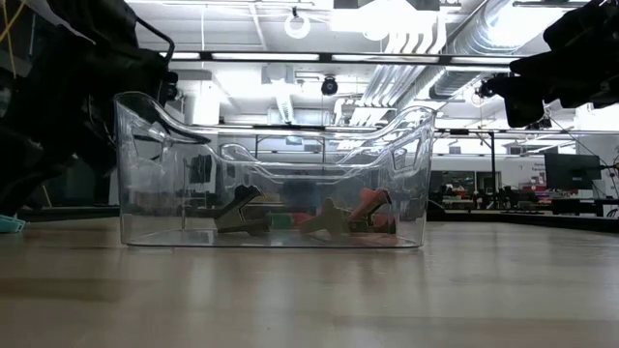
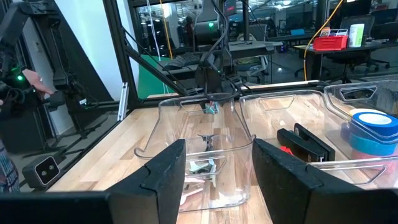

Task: Pick and place Stapler, Stapler remover, tape
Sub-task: Put the light blue staple remover into the bottom transparent bin

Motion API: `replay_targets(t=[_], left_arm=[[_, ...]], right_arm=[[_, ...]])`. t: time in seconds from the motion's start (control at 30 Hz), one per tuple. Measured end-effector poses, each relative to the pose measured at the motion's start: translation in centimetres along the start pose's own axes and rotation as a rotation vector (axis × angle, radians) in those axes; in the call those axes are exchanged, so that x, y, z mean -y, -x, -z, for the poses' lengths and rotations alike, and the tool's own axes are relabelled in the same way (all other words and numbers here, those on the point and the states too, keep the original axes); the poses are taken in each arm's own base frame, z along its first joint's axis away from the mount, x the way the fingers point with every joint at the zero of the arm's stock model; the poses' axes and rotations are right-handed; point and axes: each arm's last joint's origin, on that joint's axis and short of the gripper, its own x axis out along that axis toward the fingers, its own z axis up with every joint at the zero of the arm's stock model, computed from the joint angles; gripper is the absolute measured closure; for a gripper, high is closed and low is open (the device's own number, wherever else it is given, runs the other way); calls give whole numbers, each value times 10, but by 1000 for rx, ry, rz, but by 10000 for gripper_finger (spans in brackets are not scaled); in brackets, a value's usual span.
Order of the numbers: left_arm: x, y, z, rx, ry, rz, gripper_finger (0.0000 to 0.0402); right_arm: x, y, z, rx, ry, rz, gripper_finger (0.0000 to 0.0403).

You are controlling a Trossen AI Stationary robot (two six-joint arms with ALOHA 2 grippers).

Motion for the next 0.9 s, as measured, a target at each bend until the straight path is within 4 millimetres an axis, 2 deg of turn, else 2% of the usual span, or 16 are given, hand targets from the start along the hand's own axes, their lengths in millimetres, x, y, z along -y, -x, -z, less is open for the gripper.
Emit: replay_targets(t=[0.2,0.53,0.7,0.9], left_arm=[[0,-1,1,-29,3,7,157],[0,0,2,-46,-38,22,323],[-1,10,7,-8,-55,56,325],[-4,46,16,132,-69,101,325]], right_arm=[[0,0,0,0,0,0,226],[0,0,0,0,0,0,226],[0,0,0,0,0,0,226],[0,0,0,0,0,0,226]])
